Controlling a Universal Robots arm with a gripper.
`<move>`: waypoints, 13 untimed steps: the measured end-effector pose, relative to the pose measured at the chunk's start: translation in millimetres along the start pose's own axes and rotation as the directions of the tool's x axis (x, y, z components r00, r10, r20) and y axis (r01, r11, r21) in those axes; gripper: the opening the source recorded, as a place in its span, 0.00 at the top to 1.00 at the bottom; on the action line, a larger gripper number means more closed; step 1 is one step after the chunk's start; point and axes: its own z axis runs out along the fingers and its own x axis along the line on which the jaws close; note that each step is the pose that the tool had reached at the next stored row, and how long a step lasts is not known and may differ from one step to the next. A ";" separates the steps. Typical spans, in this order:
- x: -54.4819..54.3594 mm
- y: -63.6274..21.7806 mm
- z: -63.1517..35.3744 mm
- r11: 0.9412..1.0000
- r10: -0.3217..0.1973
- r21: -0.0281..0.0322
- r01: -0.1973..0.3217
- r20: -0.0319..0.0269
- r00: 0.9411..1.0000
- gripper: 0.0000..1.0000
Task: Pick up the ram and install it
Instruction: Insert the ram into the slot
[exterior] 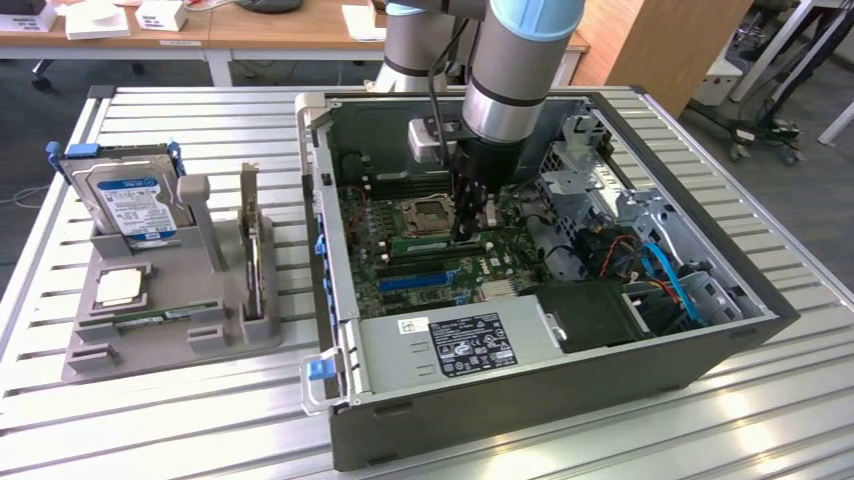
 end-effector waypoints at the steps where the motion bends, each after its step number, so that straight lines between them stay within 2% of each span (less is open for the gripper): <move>1: 0.0 0.0 0.0 1.000 0.000 0.000 0.000 0.000 1.000 0.89; 13: 0.7 0.0 0.3 1.000 0.000 0.000 0.000 0.000 1.000 0.89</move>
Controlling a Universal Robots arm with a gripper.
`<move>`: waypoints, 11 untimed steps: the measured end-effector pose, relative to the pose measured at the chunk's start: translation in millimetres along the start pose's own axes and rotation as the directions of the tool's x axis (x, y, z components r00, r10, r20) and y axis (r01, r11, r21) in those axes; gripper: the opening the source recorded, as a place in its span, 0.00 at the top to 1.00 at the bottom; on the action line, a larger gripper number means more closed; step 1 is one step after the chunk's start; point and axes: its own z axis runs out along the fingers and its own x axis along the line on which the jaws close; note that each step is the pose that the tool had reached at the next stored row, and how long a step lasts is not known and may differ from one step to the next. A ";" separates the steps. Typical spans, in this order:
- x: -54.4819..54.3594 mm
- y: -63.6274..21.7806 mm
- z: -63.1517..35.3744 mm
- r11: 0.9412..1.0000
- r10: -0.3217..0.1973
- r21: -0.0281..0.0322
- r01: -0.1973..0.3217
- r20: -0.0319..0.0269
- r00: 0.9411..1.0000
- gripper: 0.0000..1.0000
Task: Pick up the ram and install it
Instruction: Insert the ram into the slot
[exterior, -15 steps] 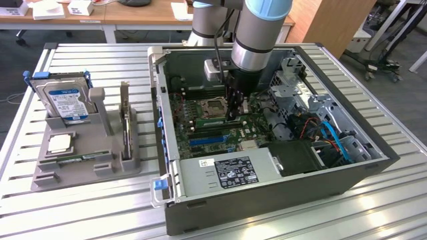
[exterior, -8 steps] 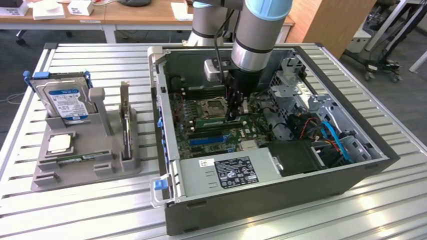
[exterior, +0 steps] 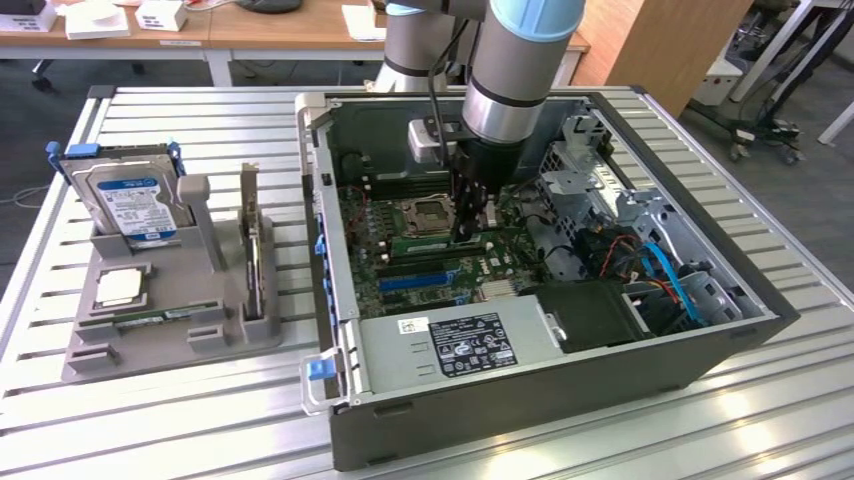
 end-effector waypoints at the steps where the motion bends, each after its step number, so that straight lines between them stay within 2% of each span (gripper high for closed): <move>1: 0.0 0.0 0.2 1.000 0.000 0.000 0.000 0.000 1.000 0.89; 11: 0.0 0.0 1.0 1.000 0.000 0.000 0.000 0.000 1.000 0.89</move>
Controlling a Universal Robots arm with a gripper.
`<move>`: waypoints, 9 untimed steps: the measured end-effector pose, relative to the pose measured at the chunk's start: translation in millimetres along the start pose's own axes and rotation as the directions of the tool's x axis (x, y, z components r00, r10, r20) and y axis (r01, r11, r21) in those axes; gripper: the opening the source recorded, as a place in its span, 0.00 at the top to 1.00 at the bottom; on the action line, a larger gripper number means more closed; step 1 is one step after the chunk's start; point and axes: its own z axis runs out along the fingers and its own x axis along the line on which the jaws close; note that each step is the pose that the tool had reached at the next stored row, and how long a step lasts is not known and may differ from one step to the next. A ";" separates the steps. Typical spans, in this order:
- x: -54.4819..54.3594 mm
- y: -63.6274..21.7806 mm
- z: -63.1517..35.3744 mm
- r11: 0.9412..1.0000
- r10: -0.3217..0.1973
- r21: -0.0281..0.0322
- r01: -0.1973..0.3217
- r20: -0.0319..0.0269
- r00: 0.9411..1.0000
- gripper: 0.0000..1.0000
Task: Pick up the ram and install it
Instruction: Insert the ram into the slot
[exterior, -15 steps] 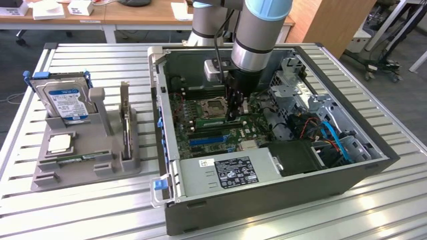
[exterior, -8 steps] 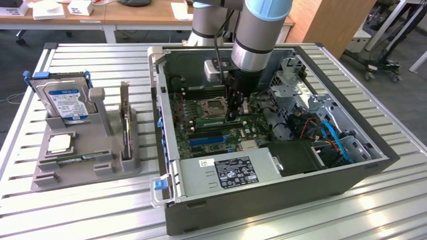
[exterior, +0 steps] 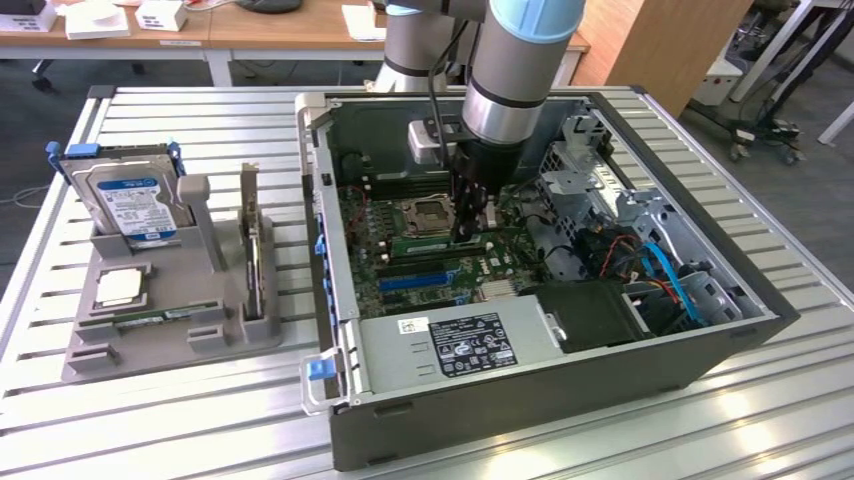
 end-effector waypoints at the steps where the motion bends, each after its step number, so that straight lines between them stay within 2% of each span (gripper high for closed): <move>1: 0.0 0.0 0.2 1.000 0.000 0.000 0.000 0.000 1.000 0.89; 9: -0.1 0.0 0.8 1.000 0.000 0.000 0.000 0.001 1.000 0.89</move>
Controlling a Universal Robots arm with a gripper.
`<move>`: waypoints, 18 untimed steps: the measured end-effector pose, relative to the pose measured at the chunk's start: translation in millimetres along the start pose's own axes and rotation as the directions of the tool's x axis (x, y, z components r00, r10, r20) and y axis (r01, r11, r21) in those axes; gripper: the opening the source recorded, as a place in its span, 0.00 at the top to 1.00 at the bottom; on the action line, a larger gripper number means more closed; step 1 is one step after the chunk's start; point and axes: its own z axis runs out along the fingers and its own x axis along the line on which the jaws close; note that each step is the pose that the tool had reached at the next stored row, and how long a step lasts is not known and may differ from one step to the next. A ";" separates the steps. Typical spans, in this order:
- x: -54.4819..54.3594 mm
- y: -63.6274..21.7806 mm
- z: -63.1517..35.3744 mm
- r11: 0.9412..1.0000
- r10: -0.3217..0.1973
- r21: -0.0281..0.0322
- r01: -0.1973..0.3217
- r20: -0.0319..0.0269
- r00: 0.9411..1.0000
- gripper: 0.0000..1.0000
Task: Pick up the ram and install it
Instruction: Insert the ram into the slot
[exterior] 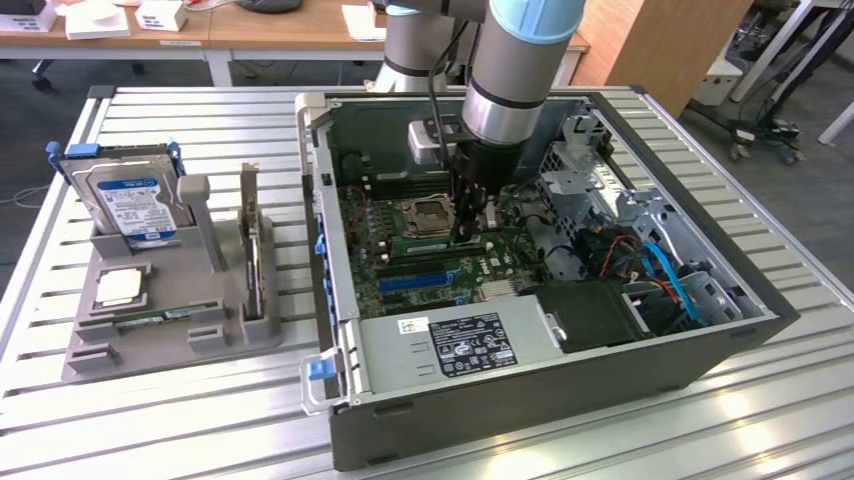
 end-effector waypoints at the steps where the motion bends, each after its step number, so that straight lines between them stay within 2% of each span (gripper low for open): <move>1: 0.0 0.0 0.3 1.000 0.000 0.000 0.000 0.000 1.000 0.89; 18: 0.1 -0.1 4.1 1.000 0.000 0.000 0.000 0.000 1.000 0.89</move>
